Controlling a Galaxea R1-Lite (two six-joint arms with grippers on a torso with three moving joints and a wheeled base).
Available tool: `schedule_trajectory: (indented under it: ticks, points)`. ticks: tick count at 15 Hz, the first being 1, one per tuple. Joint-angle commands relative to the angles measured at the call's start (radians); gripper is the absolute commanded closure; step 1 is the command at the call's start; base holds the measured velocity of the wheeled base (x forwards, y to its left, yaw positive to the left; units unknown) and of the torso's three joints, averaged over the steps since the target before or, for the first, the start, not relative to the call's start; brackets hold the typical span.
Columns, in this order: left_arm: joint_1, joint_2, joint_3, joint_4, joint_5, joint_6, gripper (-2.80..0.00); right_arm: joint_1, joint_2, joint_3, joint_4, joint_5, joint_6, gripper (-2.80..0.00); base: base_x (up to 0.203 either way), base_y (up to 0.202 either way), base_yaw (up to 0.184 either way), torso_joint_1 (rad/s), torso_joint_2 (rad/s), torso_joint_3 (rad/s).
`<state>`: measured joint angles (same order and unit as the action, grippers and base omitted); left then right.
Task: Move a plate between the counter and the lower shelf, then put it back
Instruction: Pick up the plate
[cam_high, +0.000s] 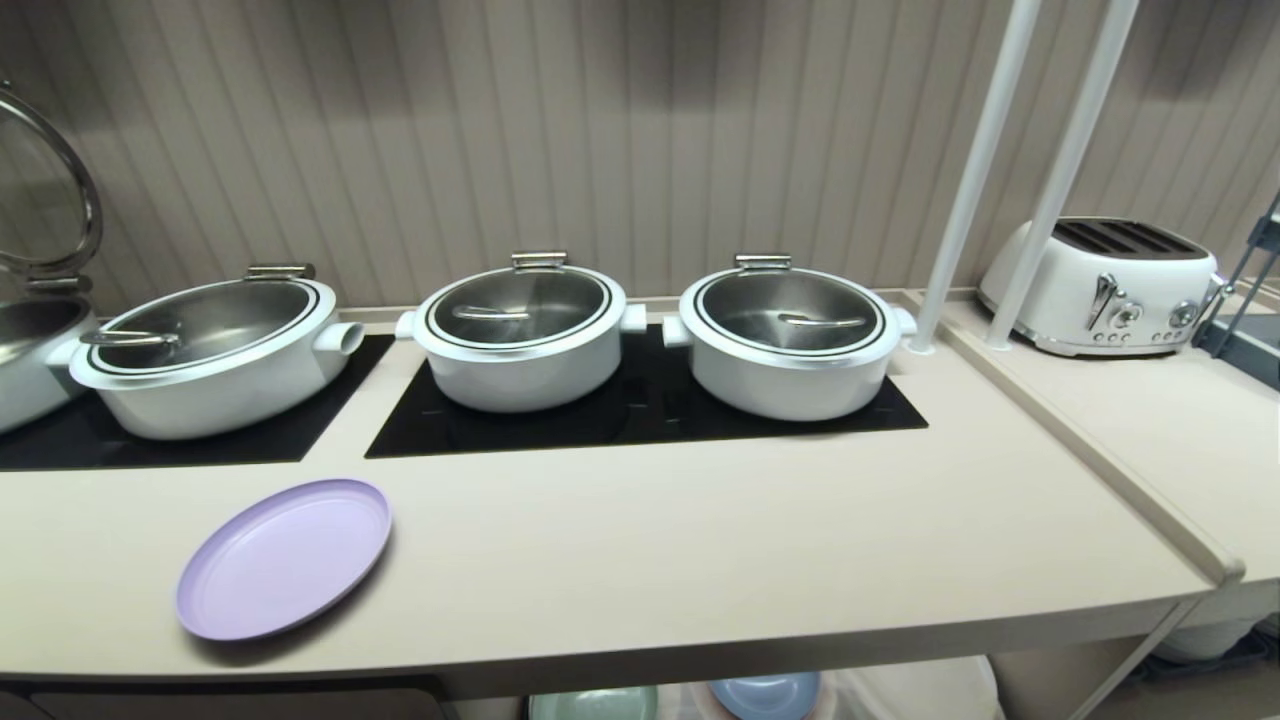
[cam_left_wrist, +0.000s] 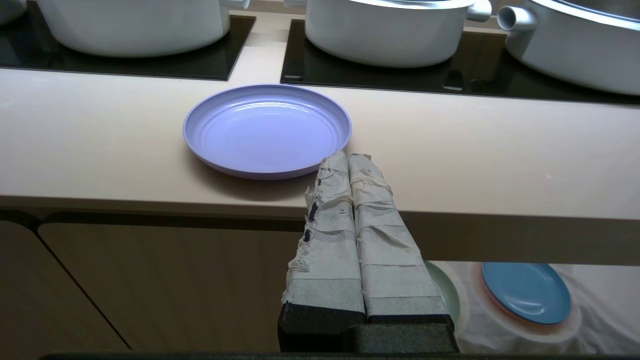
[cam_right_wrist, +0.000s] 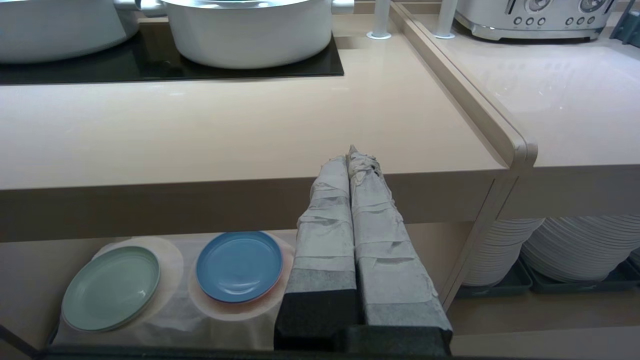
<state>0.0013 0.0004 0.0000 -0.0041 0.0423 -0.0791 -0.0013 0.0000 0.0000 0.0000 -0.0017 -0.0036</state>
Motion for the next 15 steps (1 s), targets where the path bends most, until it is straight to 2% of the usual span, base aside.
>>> schedule_trajectory:
  ticks: [1,15]
  points:
    - [0.0,0.0,0.0,0.0,0.001,-0.001,0.0,0.0,0.0,0.0,0.0,0.0,-0.001,0.0,0.0,0.0,0.0,0.0,0.0,0.0]
    - [0.0,0.0,0.0,0.0,0.001,-0.001,0.0,0.0,0.0,0.0,0.0,0.0,-0.001,0.0,0.0,0.0,0.0,0.0,0.0,0.0]
